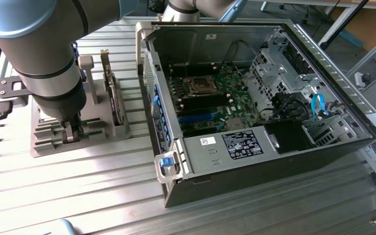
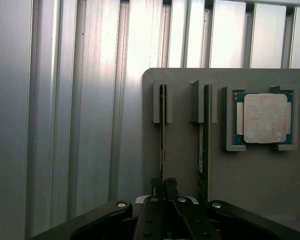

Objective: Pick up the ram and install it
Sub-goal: 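Pick up the ram and move it above insertion slot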

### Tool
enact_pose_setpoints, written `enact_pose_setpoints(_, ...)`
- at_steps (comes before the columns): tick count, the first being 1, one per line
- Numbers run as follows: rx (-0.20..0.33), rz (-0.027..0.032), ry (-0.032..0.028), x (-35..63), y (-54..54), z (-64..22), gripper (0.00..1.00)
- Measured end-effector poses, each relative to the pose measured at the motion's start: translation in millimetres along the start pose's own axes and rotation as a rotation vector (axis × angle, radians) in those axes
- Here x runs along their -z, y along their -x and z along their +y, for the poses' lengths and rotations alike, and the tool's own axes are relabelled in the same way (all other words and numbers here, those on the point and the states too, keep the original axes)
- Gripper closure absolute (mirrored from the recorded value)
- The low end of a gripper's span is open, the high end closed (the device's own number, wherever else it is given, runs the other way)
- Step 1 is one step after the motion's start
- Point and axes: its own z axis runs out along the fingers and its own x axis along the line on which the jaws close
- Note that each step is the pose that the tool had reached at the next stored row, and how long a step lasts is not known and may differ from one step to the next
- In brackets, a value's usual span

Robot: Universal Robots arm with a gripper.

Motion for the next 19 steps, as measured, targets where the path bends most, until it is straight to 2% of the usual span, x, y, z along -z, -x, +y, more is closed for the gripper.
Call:
enact_pose_setpoints(14,0.0,-0.0001,-0.0001,0.0,-0.5,0.0,0.88)
enact_pose_setpoints(19,0.0,0.0,0.0,2.9,-0.5,0.1,0.88)
